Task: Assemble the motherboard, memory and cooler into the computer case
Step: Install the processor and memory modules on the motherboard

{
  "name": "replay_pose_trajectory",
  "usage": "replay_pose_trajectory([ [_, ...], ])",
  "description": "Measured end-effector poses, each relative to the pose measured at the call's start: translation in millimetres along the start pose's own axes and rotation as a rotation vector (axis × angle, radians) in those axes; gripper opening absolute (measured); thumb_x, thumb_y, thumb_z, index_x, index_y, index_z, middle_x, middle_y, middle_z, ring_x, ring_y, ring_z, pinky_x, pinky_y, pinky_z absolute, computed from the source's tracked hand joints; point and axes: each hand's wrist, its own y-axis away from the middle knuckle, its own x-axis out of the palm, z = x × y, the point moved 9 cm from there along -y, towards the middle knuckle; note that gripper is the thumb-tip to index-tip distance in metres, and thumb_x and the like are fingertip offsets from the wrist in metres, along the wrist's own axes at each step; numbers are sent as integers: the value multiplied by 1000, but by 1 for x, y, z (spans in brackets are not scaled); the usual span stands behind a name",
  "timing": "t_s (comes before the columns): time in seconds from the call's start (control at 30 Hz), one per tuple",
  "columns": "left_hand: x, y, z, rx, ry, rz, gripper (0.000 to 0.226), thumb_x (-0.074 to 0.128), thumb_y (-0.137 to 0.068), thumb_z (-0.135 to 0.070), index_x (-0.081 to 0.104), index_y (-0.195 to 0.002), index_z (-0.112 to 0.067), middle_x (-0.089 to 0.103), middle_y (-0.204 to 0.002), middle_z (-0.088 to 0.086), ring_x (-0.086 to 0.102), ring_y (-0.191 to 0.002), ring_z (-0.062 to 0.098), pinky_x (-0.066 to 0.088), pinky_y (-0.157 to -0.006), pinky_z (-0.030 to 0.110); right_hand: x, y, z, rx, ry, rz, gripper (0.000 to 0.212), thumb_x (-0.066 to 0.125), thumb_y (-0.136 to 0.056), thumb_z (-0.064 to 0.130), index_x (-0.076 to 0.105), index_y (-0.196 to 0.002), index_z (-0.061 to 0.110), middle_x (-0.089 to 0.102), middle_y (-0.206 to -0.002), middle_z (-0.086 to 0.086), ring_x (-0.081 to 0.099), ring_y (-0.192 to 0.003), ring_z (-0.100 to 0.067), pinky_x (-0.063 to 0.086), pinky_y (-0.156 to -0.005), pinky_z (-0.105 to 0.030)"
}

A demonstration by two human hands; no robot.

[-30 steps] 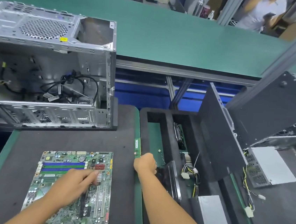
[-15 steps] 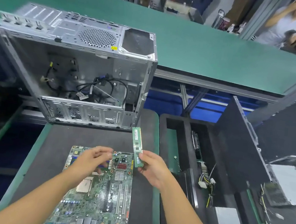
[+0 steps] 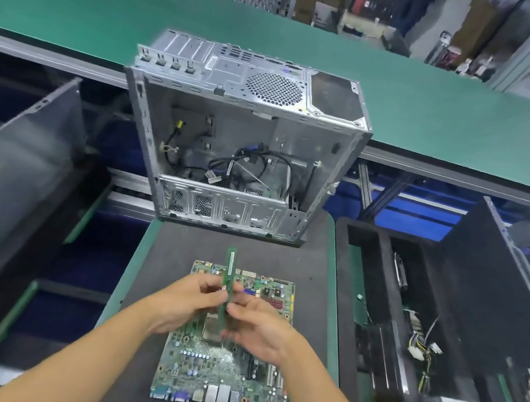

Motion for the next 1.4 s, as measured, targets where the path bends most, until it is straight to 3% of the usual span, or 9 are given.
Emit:
replay_pose_trajectory([
  [0.17,-40,5,-2,-88,-391,-96,40,79,-68,-54,77,-102,-32,72,-109,-12,64,-102,-1,45,-93,18,-18,13,66,-304,944,-424,34,69,-94,26,50,-121,34,54,-122,8,56,-101,-10,47,-81,-21],
  [0.27,-55,4,-5,-147,-552,-105,34,79,-69,-57,78,-91,-31,71,-87,-19,62,-82,-10,45,-84,19,10,16,91,-475,1237,-353,71,70,-84,54,33,-143,40,34,-141,19,39,-127,0,35,-98,-12],
  [0.37,-49,5,-6,-204,-609,5,24,77,-73,-57,78,-76,-33,64,-62,-16,55,-56,-9,41,-66,18,30,8,85,-484,1453,-261,87,74,-82,58,32,-153,29,32,-147,15,28,-136,-4,30,-113,-24],
  [0.53,-44,12,1,-267,-643,169,28,76,-77,-54,80,-89,-28,71,-77,-7,59,-68,0,45,-68,15,26,14,89,-509,1512,-249,17,64,-99,23,68,-114,18,61,-112,6,50,-109,-10,41,-102,-31],
  [0.83,-34,17,20,-349,-601,334,29,74,-80,-53,79,-94,-28,71,-79,-6,63,-77,6,50,-85,26,20,19,67,-466,1622,-170,13,55,-103,18,67,-106,15,60,-106,4,55,-100,-12,45,-88,-28],
  [0.93,-55,6,14,-273,-645,150,28,66,-85,-57,78,-92,-32,75,-87,-6,66,-80,4,48,-82,22,-2,24,68,-424,1557,-294,12,49,-105,17,61,-103,16,53,-103,10,52,-94,-12,46,-85,-33],
  [1.07,-117,-7,-15,-20,-734,-441,6,72,-88,-31,72,-85,-36,72,-84,-9,64,-79,10,48,-68,22,-51,40,88,-426,1367,-569,10,52,-104,11,60,-98,16,53,-98,9,53,-85,-11,42,-78,-27],
  [1.23,-127,-19,20,-193,-719,-463,7,69,-90,-32,72,-90,-25,72,-82,-6,68,-78,9,52,-64,23,-88,45,98,-372,1205,-801,17,51,-103,8,56,-92,21,56,-98,7,52,-82,-7,38,-76,-22],
  [1.4,-130,-25,35,-205,-600,-541,9,73,-87,-28,77,-81,-22,74,-71,-2,70,-70,14,59,-61,28,-91,27,90,-307,1135,-798,16,52,-104,11,57,-94,23,56,-98,8,53,-85,-9,39,-77,-22],
])
